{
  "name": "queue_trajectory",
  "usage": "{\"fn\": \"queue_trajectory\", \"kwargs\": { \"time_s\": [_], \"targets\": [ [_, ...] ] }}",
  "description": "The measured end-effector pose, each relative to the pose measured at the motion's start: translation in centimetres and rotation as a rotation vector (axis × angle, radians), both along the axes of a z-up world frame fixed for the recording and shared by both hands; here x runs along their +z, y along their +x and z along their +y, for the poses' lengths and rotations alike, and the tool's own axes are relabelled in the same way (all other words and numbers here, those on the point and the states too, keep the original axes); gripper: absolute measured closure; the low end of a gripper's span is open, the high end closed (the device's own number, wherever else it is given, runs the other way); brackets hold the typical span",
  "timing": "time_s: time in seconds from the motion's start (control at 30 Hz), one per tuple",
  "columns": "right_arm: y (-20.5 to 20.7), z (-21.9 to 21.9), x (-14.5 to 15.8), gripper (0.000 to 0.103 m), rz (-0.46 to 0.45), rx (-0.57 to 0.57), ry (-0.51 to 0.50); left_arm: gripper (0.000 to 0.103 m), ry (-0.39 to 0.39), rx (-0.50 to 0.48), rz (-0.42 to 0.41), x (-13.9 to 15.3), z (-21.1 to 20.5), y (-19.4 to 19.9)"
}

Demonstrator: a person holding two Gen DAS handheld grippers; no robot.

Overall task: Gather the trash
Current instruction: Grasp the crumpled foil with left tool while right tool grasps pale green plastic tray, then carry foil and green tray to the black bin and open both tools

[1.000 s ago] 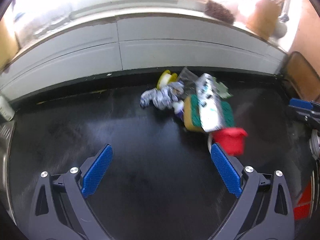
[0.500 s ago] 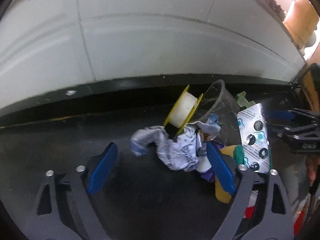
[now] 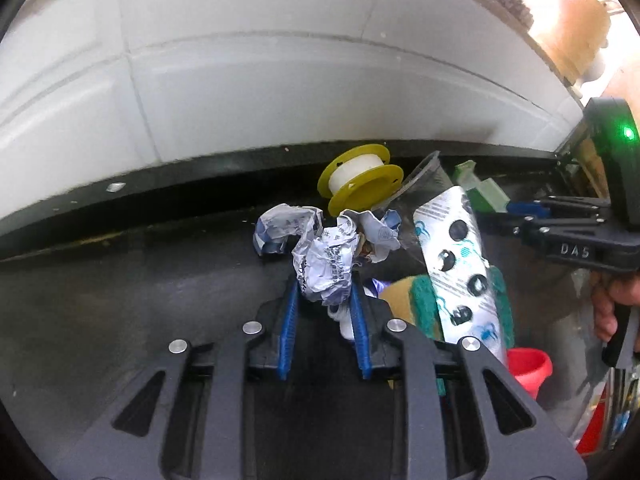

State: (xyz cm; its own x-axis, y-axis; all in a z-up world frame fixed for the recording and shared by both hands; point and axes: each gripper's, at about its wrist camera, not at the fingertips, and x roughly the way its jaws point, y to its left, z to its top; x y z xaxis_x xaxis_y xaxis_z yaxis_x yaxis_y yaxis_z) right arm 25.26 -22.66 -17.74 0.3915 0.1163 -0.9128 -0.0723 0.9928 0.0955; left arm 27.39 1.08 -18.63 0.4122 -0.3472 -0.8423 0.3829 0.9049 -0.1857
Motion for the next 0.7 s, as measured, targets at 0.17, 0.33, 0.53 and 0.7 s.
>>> {"fn": "queue_trajectory", "kwargs": {
  "time_s": [0.17, 0.33, 0.53, 0.7],
  "targets": [
    [-1.8, 0.2, 1.8, 0.069, -0.028, -0.010, 0.004, 0.079, 0.014, 0.028, -0.040, 2.4, 0.5, -1.9],
    [-5.1, 0.6, 4.1, 0.069, -0.066, -0.004, 0.007, 0.079, 0.022, 0.066, -0.063, 4.7, 1.7, -4.7],
    [-9.9, 1.2, 6.6, 0.069, -0.099, 0.024, 0.011, 0.079, 0.053, 0.088, -0.075, 6.9, 1.6, -11.1],
    [-15.7, 1.5, 8.4, 0.069, -0.119, 0.056, 0.004, 0.079, 0.061, 0.108, -0.073, 8.3, 1.5, -17.1]
  ]
}}
